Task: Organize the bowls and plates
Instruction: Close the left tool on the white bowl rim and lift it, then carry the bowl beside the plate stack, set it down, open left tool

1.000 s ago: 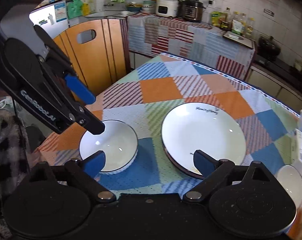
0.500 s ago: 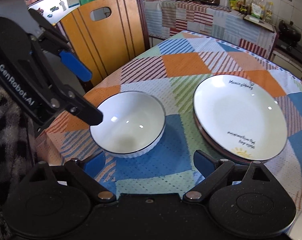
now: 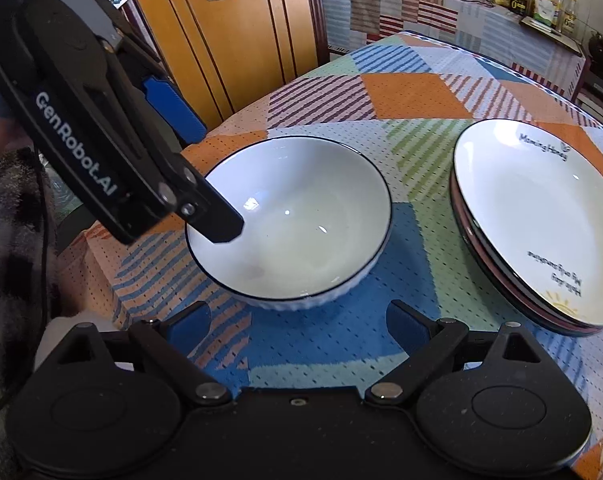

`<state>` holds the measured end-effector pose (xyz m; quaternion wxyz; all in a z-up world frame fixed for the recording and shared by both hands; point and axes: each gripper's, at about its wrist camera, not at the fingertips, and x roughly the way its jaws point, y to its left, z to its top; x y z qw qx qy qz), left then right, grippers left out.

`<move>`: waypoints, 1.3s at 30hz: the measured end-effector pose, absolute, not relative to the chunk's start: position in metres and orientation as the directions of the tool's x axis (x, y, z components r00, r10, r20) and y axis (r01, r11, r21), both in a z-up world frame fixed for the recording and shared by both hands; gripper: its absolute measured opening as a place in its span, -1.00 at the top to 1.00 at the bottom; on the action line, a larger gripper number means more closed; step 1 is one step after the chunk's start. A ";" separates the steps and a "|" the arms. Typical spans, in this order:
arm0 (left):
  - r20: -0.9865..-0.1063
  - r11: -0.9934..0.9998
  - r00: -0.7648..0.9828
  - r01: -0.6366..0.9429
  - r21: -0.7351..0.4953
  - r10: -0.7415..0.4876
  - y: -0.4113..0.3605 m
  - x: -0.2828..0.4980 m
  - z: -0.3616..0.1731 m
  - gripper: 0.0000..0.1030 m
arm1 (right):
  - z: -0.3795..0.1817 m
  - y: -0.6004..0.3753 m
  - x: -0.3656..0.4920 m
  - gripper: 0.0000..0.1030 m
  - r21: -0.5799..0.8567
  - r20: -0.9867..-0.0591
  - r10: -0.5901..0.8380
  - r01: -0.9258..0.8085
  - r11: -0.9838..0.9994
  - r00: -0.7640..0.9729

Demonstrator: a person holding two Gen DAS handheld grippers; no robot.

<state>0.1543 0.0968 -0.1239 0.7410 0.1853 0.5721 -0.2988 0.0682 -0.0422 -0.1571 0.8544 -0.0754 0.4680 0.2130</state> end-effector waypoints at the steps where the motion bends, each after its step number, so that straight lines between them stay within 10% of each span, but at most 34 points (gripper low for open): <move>1: -0.957 0.755 0.167 0.651 -0.074 -0.237 0.097 0.155 -0.126 -0.68 | -0.159 -0.040 0.070 -0.87 0.067 -0.832 0.293 -0.440 0.896 0.471; 16: -0.953 0.802 0.203 0.594 -0.061 -0.223 0.105 0.164 -0.145 0.76 | -0.161 -0.033 0.074 -0.87 0.057 -0.794 0.310 -0.443 0.894 0.523; 39: -0.920 0.808 0.301 0.588 -0.028 -0.251 0.098 0.206 -0.100 0.78 | -0.121 -0.044 0.108 -0.86 0.018 -0.728 0.301 -0.422 0.907 0.616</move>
